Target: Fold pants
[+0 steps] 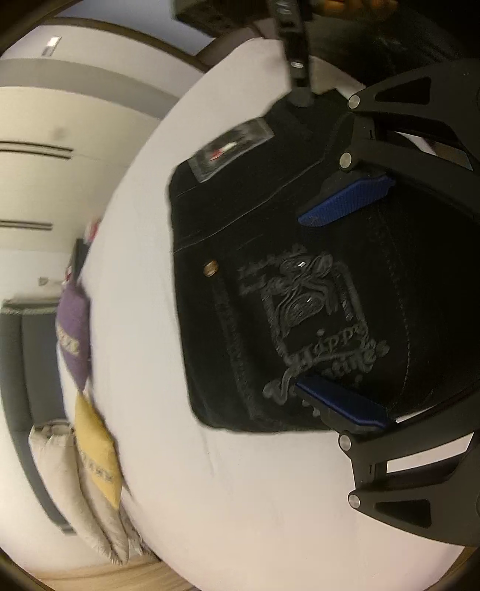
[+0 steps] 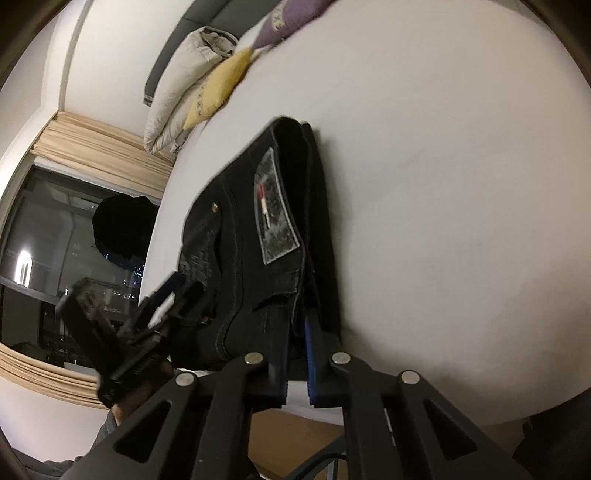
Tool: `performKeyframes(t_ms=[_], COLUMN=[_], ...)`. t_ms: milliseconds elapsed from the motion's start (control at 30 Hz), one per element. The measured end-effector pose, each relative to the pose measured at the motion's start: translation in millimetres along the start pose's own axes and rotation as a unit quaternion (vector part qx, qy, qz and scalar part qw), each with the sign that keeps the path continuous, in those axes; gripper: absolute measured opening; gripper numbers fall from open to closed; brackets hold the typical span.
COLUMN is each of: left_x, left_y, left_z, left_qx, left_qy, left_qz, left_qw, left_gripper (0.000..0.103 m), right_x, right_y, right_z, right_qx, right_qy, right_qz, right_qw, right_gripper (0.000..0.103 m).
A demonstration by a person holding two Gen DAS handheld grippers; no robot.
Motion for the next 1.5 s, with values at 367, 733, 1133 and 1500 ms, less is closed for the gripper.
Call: performKeyframes(t_ms=[367,733,1133,1500], left_x=[1.2,-36.8,-42.2,-78.3], left_y=[9.6,43.2,49.6,-5.1], left_z=[-6.5,-1.0,42.5,28.1], left_qx=[-0.018,-0.022,-0.022,-0.004], left_qy=[0.01,-0.03,-0.035,-0.089], left_qz=[-0.001,0.003,0.023,0.059], left_qw=[0.9998,0.9993,0.9989,0.9943], left_gripper=[0.088,0.09,0.09,0.095], right_x=[-25.2,-30.5,-77.1,-42.5], right_y=[-36.6,58.7,22.9,-9.7], right_z=[27.8,21.6,78.5,82.3], right_qx=[0.026,-0.018,0.067,0.098], right_qy=[-0.054,-0.061,-0.117,-0.109], right_qz=[-0.068,0.034,0.101,0.035], right_qw=[0.996,0.997,0.986,0.989], right_gripper=[0.027,0.007,0.072,0.092])
Point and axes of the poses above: each gripper's, at about its wrist camera, not at the fingertips, and y roughly the way its jaws point, x to its right, z to its top, the point moved 9 cm from there along y, roughly the way its jaws point, and after that the axes turned 3 degrees about -x, right-handed, at the moved point
